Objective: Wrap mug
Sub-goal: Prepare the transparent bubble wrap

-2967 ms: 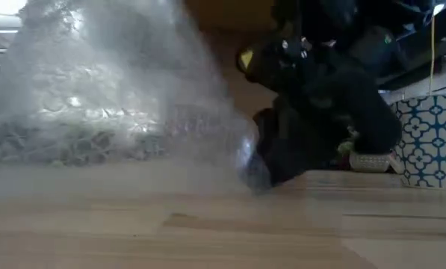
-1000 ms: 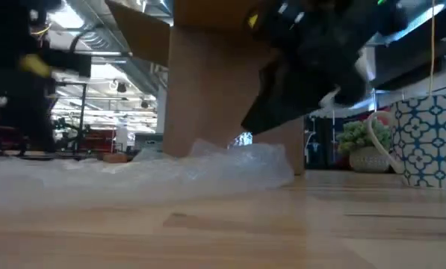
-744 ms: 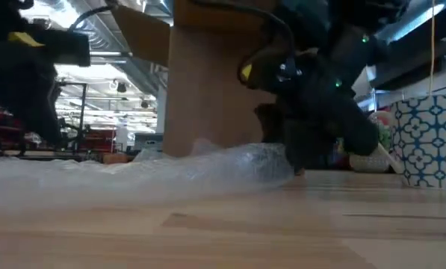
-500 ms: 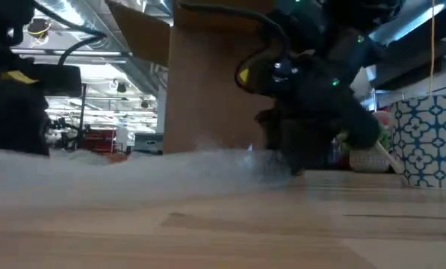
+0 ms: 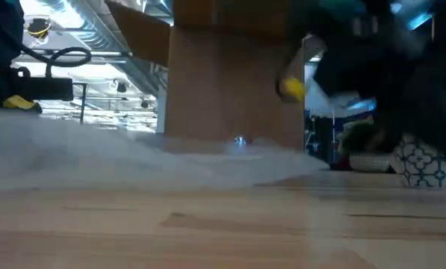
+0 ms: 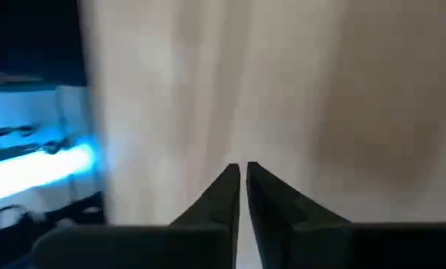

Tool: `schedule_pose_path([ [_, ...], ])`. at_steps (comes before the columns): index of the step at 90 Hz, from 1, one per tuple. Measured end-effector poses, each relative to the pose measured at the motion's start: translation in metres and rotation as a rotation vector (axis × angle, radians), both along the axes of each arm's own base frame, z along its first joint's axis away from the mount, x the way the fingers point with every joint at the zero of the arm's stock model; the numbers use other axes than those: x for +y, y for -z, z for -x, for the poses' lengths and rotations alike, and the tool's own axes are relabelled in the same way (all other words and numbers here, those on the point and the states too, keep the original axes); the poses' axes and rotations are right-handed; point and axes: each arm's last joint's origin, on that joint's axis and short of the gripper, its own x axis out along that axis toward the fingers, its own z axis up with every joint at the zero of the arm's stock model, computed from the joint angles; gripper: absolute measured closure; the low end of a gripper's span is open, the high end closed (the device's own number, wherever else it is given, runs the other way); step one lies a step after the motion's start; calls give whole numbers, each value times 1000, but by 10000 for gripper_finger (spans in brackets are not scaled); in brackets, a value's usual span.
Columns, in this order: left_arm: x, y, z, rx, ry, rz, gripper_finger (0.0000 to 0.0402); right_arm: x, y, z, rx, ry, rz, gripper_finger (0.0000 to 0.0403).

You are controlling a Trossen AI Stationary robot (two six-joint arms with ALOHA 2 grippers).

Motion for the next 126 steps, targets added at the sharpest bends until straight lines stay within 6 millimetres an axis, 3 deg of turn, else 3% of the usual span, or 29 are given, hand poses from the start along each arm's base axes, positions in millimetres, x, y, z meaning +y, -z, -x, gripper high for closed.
schedule_pose_path([
  [12,-4,-6,-7,-10,37,4,314,-8,-22,-18,-199,-15,164,400],
  [21,-8,-12,-12,-20,72,9,314,-14,-31,-28,-352,-12,383,396],
  [37,-14,-18,-16,-41,101,17,314,-27,-8,-28,-496,-23,779,365],
  [56,-16,-18,-16,-55,112,5,314,-30,24,-16,-576,-10,815,286],
  [77,-13,-15,-13,-47,106,-16,314,-32,52,9,-415,66,630,241],
  [95,-5,-1,0,-39,31,-20,314,-21,47,17,-192,166,222,255],
  [106,4,11,11,-63,-40,-40,314,-10,36,16,-40,128,-65,284],
  [113,7,15,15,-78,-56,-47,314,-5,16,6,-38,73,-238,324],
  [120,8,17,17,-85,-56,-67,314,-4,0,4,-15,-2,-354,377],
  [126,9,17,17,-78,-36,-86,314,-11,-8,-2,-10,-32,-403,393],
])
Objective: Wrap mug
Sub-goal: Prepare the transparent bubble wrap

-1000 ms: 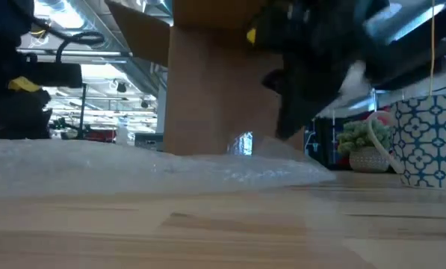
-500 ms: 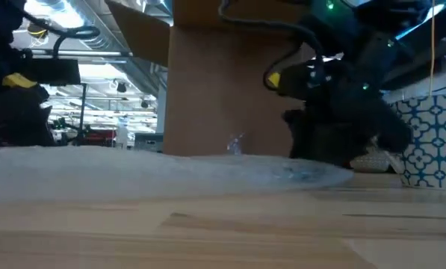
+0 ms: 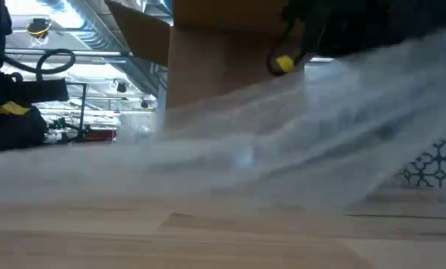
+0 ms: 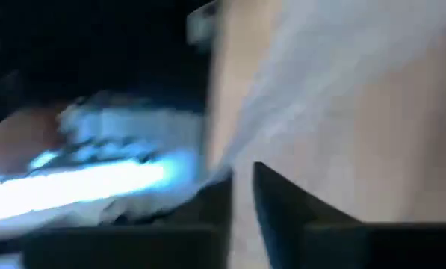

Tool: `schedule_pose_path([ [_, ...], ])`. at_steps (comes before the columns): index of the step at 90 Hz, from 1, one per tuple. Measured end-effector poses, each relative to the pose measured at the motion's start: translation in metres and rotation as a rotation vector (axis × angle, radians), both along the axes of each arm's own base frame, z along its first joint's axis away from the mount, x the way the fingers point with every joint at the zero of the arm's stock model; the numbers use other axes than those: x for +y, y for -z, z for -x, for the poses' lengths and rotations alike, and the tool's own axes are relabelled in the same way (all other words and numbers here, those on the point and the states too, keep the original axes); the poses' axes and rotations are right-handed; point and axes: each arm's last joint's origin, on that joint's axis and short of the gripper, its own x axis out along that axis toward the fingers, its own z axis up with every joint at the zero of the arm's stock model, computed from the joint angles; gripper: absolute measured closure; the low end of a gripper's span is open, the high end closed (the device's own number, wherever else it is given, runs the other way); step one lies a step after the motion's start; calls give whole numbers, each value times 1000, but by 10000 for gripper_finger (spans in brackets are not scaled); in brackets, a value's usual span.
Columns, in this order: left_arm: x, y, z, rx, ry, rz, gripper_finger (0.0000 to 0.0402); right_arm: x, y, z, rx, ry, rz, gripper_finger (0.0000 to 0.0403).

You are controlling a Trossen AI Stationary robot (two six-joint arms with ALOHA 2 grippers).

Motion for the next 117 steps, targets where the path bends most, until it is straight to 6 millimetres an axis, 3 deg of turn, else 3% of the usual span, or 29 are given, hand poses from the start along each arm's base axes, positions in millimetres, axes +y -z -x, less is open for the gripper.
schedule_pose_path([
  [11,0,-1,-1,6,16,-25,314,-23,-22,-19,-146,39,5,363],
  [22,-5,-11,-6,51,38,-14,314,-39,-26,-33,-300,171,264,332],
  [30,-13,-26,-15,73,69,-2,314,-43,-22,-30,-254,207,369,312],
  [40,-24,-48,-27,74,122,-4,314,-42,-26,-9,-40,181,334,284],
  [53,-39,-74,-44,8,182,34,314,-22,-49,20,135,154,288,255],
  [63,-51,-84,-53,-55,248,92,314,5,-70,34,12,165,389,244],
  [73,-59,-84,-56,-83,302,154,314,41,-78,47,-207,231,636,242],
  [82,-59,-78,-56,-98,313,172,314,79,-68,62,-394,293,757,242],
  [92,-56,-66,-51,-99,301,174,314,112,-39,73,-530,291,783,242],
  [104,-50,-50,-44,-113,262,184,314,133,-8,68,-658,302,839,242],
  [117,-45,-35,-40,-140,267,189,314,140,24,54,-730,221,928,242],
])
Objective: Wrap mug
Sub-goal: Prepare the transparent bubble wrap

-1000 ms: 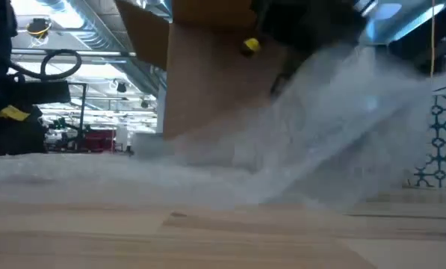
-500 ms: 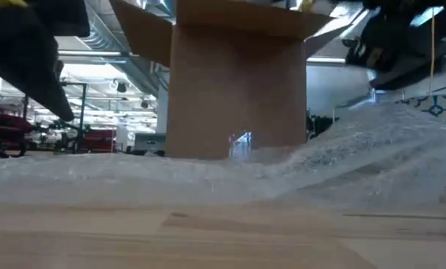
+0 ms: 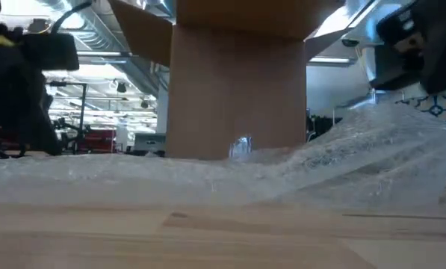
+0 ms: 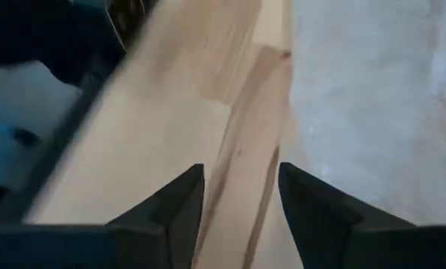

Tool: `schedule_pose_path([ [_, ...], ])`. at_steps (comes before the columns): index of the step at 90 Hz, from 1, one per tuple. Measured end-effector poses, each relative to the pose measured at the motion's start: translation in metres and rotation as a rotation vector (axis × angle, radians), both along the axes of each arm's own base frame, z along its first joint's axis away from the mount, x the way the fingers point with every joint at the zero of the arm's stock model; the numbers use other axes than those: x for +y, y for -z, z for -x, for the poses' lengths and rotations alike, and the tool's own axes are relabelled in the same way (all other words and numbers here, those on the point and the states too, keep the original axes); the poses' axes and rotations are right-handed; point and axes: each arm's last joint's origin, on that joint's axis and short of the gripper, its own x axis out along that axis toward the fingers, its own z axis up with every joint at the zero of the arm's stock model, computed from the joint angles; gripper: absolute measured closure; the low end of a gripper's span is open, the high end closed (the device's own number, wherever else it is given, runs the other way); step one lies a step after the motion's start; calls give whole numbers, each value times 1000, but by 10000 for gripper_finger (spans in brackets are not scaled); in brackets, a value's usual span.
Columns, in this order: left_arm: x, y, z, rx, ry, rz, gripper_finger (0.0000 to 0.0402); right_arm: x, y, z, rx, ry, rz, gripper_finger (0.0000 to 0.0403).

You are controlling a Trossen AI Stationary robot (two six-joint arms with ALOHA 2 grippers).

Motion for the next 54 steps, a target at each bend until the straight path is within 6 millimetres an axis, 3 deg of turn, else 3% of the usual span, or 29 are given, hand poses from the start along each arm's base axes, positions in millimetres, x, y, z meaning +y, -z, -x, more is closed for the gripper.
schedule_pose_path([
  [14,9,7,3,37,-4,-40,314,-6,27,-12,45,-18,152,242],
  [24,13,10,2,37,-15,-44,314,-16,33,-18,54,28,205,242],
  [38,17,15,4,34,-46,-33,314,-25,35,-25,145,93,48,254],
  [54,22,20,11,73,-67,-55,314,-21,36,-18,289,140,-110,331],
])
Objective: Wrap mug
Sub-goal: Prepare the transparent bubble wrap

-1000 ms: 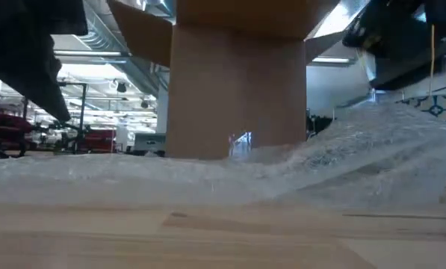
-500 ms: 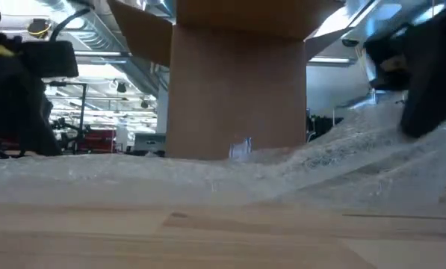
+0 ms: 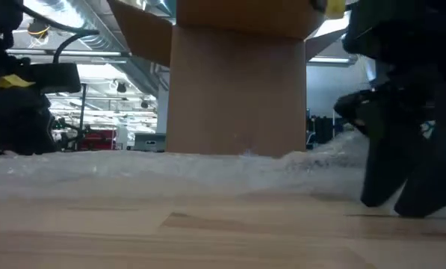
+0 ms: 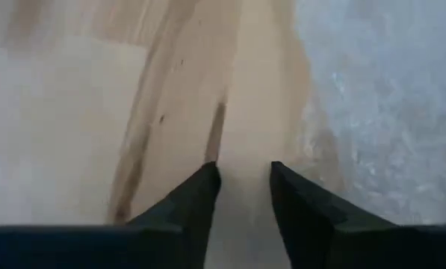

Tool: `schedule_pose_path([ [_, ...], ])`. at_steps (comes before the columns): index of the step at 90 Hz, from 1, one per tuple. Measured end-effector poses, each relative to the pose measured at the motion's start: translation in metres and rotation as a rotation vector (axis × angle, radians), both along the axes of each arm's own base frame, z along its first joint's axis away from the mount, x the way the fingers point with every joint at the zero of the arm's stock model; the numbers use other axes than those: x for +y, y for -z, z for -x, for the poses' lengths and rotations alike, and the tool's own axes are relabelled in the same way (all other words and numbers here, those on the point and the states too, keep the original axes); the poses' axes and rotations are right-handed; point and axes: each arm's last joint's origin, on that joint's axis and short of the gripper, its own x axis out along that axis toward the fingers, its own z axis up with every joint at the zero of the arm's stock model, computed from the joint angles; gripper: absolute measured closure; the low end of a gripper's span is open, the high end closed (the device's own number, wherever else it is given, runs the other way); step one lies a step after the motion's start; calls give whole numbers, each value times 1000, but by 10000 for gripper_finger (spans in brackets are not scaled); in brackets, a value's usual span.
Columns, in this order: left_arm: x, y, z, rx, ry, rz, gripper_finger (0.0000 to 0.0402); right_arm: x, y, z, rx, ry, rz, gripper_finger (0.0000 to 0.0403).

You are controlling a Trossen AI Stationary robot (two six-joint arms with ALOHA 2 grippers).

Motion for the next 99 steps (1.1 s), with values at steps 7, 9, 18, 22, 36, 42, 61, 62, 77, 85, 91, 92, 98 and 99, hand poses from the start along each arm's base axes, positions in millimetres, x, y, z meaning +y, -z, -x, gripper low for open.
schedule_pose_path([
  [7,4,5,5,-1,-45,-7,314,4,-1,9,86,-18,-51,373],
  [9,5,6,7,0,-57,-10,314,5,-2,12,109,-26,-66,383],
  [18,11,12,15,12,-98,-20,314,11,-8,23,195,-54,-121,394],
  [22,12,14,16,6,-110,-21,314,13,-11,28,232,-61,-144,388],
  [36,12,14,16,2,-108,-29,314,12,-31,48,406,-82,-262,379],
  [42,11,12,14,-2,-110,-26,314,11,-42,50,410,-78,-312,381],
  [61,0,-6,-1,0,-47,-8,314,10,-54,37,104,0,-199,383],
  [62,-1,-8,-2,-1,-41,-8,314,10,-55,36,87,-4,-190,383],
  [77,-13,-34,-19,-29,39,-1,314,9,-58,29,-67,-123,-70,350],
  [85,-18,-44,-27,-64,59,11,314,11,-60,25,-117,-120,-80,317],
  [91,-21,-50,-30,-78,68,16,314,13,-57,23,-125,-119,-82,289],
  [92,-21,-51,-31,-81,69,16,314,13,-56,23,-124,-120,-81,284],
  [98,-23,-55,-33,-97,70,24,314,15,-54,22,-128,-119,-82,258],
  [99,-23,-56,-34,-98,70,25,314,15,-53,22,-128,-119,-81,254],
])
